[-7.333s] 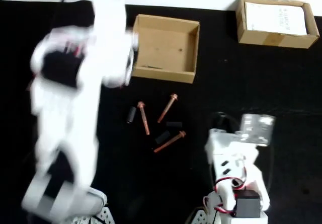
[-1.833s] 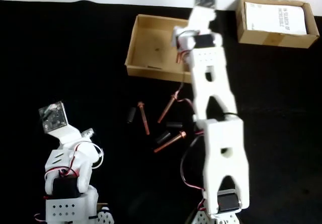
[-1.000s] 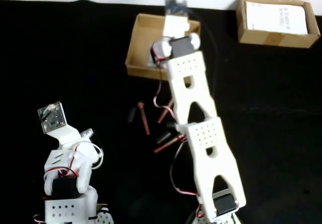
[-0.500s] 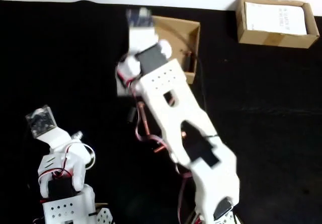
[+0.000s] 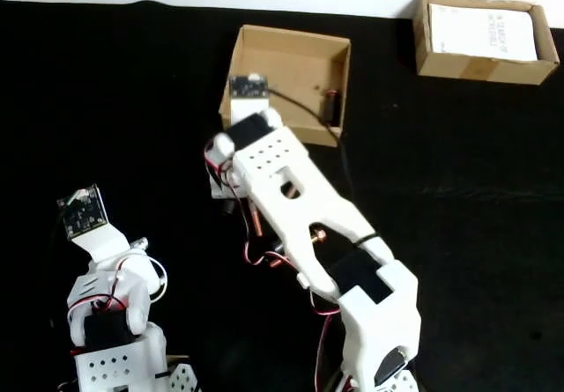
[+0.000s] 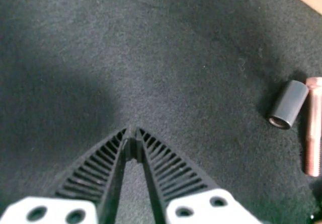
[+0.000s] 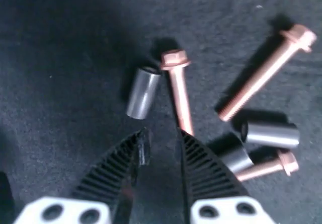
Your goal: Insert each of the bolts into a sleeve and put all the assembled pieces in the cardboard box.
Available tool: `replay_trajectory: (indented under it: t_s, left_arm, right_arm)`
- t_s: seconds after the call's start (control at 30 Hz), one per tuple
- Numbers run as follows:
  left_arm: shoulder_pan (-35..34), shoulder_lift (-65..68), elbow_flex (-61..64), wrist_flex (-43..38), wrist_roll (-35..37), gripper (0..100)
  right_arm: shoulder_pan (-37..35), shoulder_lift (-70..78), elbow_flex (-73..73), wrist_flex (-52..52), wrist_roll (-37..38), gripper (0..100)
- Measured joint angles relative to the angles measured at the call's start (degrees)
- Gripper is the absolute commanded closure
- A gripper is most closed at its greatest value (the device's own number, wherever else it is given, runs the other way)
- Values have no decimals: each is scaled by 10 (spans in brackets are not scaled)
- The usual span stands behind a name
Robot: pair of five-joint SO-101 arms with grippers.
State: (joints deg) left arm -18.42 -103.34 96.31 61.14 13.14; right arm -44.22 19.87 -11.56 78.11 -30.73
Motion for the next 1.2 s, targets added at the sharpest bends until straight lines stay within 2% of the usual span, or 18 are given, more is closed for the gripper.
replay_trajectory:
  t_s: [0.27, 0.5, 0.83, 1.1, 1.2]
  left_arm:
    - [0, 0, 0, 0, 0, 990]
    - [-16, 0, 0, 0, 0, 990]
    - [-16, 0, 0, 0, -1, 990]
    - [-16, 0, 0, 0, -1, 990]
    - [-16, 0, 0, 0, -1, 990]
  right_arm:
    - [-32, 0, 78, -110, 0, 920]
    - [-32, 0, 90, -151, 0, 831]
    - [-30, 40, 83, -154, 0, 833]
    - [-30, 128, -4, -154, 0, 834]
    - [-27, 165, -53, -149, 0, 916]
